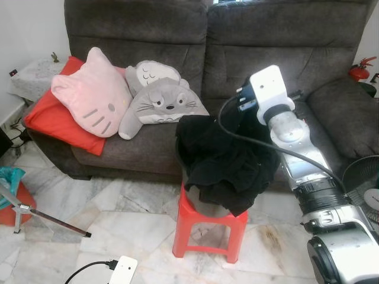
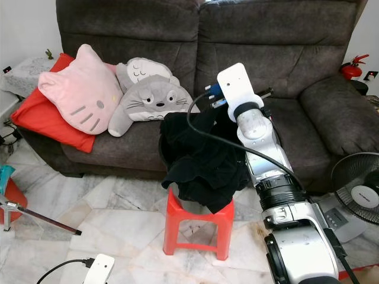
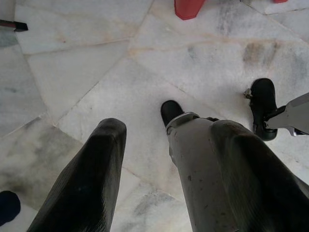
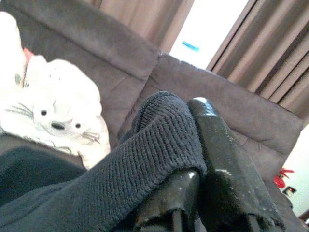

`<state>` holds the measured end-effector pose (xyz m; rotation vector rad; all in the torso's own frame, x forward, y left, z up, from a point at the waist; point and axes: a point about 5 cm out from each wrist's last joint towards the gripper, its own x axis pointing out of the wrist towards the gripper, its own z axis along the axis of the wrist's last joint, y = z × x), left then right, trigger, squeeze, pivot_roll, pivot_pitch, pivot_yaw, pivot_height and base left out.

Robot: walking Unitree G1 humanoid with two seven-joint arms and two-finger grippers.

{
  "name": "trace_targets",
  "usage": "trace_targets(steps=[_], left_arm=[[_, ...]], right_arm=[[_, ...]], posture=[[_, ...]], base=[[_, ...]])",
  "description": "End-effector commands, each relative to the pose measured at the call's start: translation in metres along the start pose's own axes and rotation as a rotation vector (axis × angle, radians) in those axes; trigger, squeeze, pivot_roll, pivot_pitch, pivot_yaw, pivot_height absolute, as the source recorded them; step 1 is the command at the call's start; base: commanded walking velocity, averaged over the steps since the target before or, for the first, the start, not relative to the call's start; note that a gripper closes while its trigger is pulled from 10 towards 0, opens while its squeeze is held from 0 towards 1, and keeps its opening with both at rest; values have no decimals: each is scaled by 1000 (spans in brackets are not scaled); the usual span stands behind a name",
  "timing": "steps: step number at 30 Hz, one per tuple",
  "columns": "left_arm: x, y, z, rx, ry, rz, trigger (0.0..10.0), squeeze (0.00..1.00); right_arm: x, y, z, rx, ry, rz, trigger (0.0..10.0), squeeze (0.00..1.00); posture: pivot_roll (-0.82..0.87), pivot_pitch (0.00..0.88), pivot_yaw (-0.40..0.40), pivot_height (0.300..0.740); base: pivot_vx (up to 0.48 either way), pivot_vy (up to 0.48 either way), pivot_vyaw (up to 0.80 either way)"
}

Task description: Hang hanger

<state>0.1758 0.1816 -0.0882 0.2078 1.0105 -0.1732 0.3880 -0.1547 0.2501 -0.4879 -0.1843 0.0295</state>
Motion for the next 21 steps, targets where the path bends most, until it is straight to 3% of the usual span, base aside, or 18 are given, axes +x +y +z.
trace_targets(steps=[1,6,10,14,21], left_arm=[[0,1,-2,13,4,5,10000,0],[-1,1,-3,17,7,4,10000,0],[-1,1,-4,17,10,4,10000,0],[-1,0,-5,14,8,5,10000,0],[-1,1,-5,10,-4,5,10000,0]], right_arm=[[1,-14,26,49,-99,-62,10000,0],[-6,-13,27,99,-120,-115,10000,0],[-24,12,-2,232,-15,-147,10000,0],[-36,23,-9,262,4,-167,10000,0],[-48,27,-16,302,38,-225,10000,0]], posture=[[32,0,-1,740],[30,0,-3,740],[54,0,-11,740],[56,0,-7,740],[58,0,-6,740]], base=[[0,0,0],[0,0,0],[0,0,0],[0,0,0],[0,0,0]])
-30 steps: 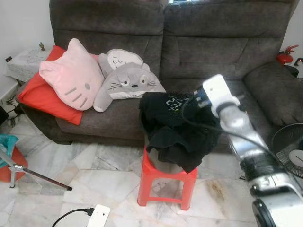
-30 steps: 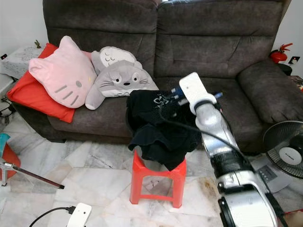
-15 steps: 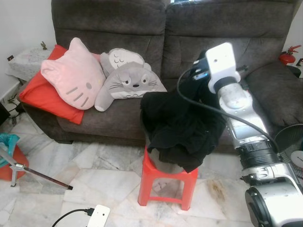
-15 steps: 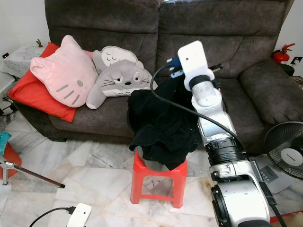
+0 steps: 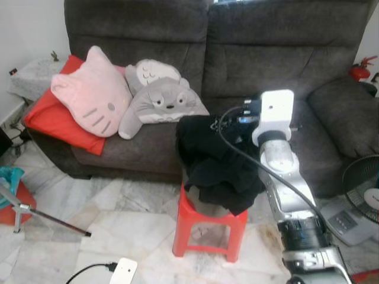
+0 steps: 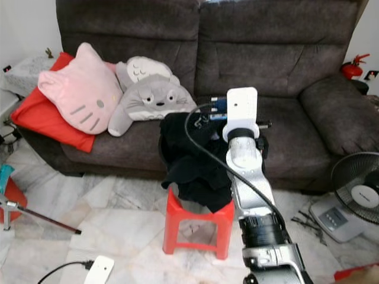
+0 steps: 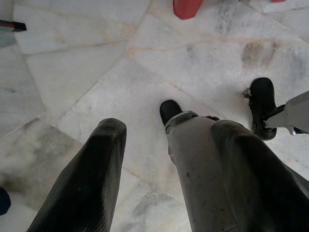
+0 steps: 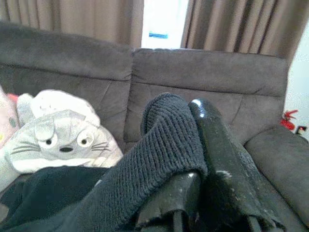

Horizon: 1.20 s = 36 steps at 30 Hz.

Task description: Hang hanger

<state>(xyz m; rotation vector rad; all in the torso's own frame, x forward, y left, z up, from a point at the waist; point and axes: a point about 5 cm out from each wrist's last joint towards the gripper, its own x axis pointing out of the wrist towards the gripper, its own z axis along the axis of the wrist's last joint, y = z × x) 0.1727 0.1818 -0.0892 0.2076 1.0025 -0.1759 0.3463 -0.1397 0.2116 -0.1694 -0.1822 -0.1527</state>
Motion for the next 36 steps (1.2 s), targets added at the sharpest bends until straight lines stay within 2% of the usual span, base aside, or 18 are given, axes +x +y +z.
trace_targets(steps=[1,17,22,29,31,32,34,36], left_arm=[[-1,2,-2,9,2,9,10000,0],[0,2,-1,7,7,7,10000,0],[0,3,0,11,7,8,10000,0],[0,3,1,8,6,9,10000,0],[0,3,1,5,5,10,10000,0],[0,3,1,5,5,10,10000,0],[0,3,1,6,5,10,10000,0],[0,3,1,10,5,9,10000,0]], right_arm=[[-3,-2,2,4,-4,-19,10000,0],[0,-5,3,-6,11,-30,10000,0],[4,-15,5,-11,10,-78,10000,0],[5,-19,5,-25,7,-97,10000,0],[6,-35,10,-41,-20,-192,10000,0],[5,-48,12,-49,-33,-273,10000,0],[-1,-79,18,-82,-74,-464,10000,0],[-16,-113,29,-128,-142,-663,10000,0]], posture=[[58,0,-6,740],[57,0,-9,740],[48,0,-6,740],[52,0,-6,740],[52,0,-6,740],[52,0,-6,740],[41,0,-1,740],[28,0,2,740]], base=[[0,0,0],[0,0,0],[0,0,0],[0,0,0],[0,0,0],[0,0,0],[0,0,0],[0,0,0]])
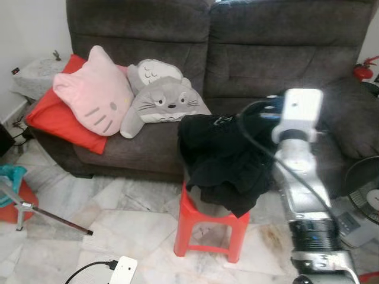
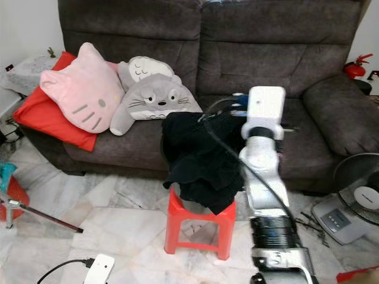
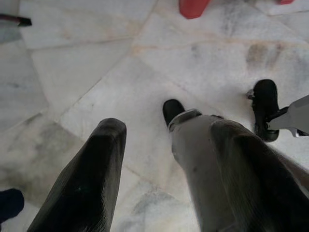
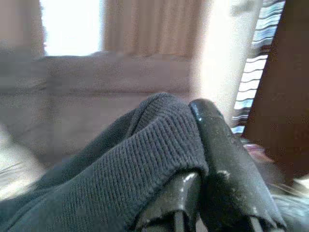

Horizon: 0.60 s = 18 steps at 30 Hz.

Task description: Hang hanger

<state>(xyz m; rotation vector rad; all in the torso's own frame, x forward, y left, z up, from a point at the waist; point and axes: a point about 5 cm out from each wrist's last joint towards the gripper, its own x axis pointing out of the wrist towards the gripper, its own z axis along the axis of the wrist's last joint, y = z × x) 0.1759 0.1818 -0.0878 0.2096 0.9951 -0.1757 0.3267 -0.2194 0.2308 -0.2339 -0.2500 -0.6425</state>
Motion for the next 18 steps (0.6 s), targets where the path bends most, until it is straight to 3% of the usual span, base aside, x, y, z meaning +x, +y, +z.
trace_targets(steps=[1,5,7,12,16,17,18], left_arm=[[0,2,-2,8,12,7,10000,0],[0,2,-1,12,12,4,10000,0],[0,2,-1,17,11,0,10000,0],[0,2,0,17,9,0,10000,0],[0,2,0,14,8,4,10000,0],[0,2,0,14,8,4,10000,0],[0,2,0,14,8,4,10000,0]], right_arm=[[5,-44,21,-10,-117,-240,10000,0],[3,-82,31,-96,-197,-377,10000,0],[-2,-87,33,-177,-226,-358,10000,0],[-16,-69,23,-276,-212,-268,10000,0],[-29,-41,-18,-210,33,-84,10000,0],[-29,-41,-18,-210,33,-84,10000,0],[-31,-30,-36,-167,136,-1,10000,0]], posture=[[28,0,2,740],[16,0,4,740],[10,0,6,740],[13,0,4,740],[17,0,5,740],[17,0,5,740],[15,0,5,740]], base=[[0,0,0],[0,0,0],[0,0,0],[0,0,0],[0,0,0],[0,0,0],[0,0,0]])
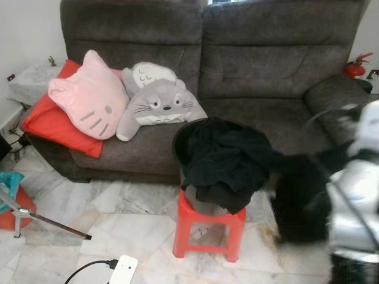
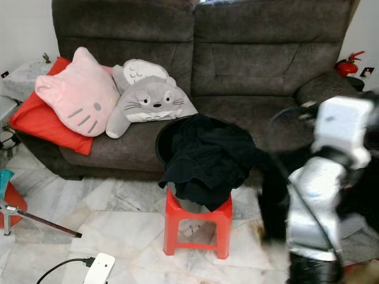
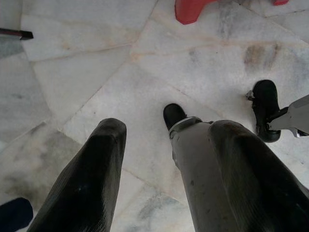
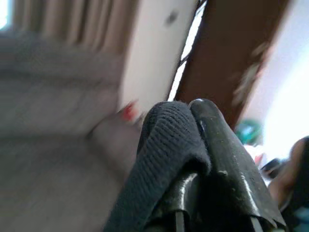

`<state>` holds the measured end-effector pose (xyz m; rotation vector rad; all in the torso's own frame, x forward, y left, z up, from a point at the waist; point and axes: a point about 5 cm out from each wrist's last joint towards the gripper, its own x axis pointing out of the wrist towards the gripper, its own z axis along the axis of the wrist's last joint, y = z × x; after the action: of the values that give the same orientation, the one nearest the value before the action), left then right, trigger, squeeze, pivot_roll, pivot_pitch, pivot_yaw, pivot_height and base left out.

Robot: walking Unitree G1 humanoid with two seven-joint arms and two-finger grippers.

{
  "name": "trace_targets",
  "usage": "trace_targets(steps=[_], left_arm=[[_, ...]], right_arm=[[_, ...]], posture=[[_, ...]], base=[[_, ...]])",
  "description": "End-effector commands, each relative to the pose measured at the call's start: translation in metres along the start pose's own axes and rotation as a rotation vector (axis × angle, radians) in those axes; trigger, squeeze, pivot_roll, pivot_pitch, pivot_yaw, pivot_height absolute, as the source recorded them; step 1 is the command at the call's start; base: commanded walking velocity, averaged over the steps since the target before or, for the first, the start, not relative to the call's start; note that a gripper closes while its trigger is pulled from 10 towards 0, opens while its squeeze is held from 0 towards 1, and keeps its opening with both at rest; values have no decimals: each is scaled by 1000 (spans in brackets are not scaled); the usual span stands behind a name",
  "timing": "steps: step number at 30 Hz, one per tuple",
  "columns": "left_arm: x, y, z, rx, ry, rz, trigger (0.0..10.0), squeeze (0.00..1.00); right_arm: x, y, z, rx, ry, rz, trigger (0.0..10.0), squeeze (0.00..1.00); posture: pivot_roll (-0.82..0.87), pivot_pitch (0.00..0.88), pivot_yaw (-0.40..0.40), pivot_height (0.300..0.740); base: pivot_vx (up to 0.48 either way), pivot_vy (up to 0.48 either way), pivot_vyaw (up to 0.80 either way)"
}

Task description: Hang hanger

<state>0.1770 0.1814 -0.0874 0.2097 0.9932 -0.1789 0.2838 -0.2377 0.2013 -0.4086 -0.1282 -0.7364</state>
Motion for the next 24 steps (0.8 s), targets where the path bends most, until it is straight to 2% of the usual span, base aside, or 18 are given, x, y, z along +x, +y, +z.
trace_targets(steps=[1,2,3,5,7,11,15,18,20,22,24], left_arm=[[0,3,-1,13,10,6,10000,0],[0,2,-1,13,11,5,10000,0],[0,2,-1,13,11,5,10000,0],[0,2,-2,10,12,5,10000,0],[0,2,-2,8,12,5,10000,0],[-1,3,-2,6,14,7,10000,0],[-1,3,-3,6,14,8,10000,0],[-1,2,-3,6,15,3,10000,0],[-1,2,-3,3,13,3,10000,0],[-1,2,-3,0,11,4,10000,0],[-1,2,-4,6,11,0,10000,0]], right_arm=[[0,8,-8,39,66,69,10000,0],[-5,27,-29,45,184,208,10000,0],[-5,27,-29,45,184,208,10000,0],[-19,52,-70,76,363,397,10000,0],[-27,61,-88,58,418,465,10000,0],[-37,72,-110,23,466,523,10000,0],[-39,76,-119,18,494,533,10000,0],[-49,89,-141,-28,547,624,10000,0],[-56,91,-155,-57,570,651,10000,0],[-54,90,-154,-27,553,626,10000,0],[-50,94,-144,35,464,628,10000,0]], posture=[[15,0,5,740],[18,0,3,740],[18,0,3,740],[26,0,-1,740],[25,0,-1,740],[30,0,0,740],[34,0,1,740],[40,0,-1,740],[47,0,-3,740],[51,0,-2,740],[46,0,-1,740]], base=[[0,0,0],[0,0,0],[0,0,0],[0,0,0],[0,0,0],[0,0,0],[0,0,0],[0,0,0],[0,0,0],[0,0,0],[0,0,0]])
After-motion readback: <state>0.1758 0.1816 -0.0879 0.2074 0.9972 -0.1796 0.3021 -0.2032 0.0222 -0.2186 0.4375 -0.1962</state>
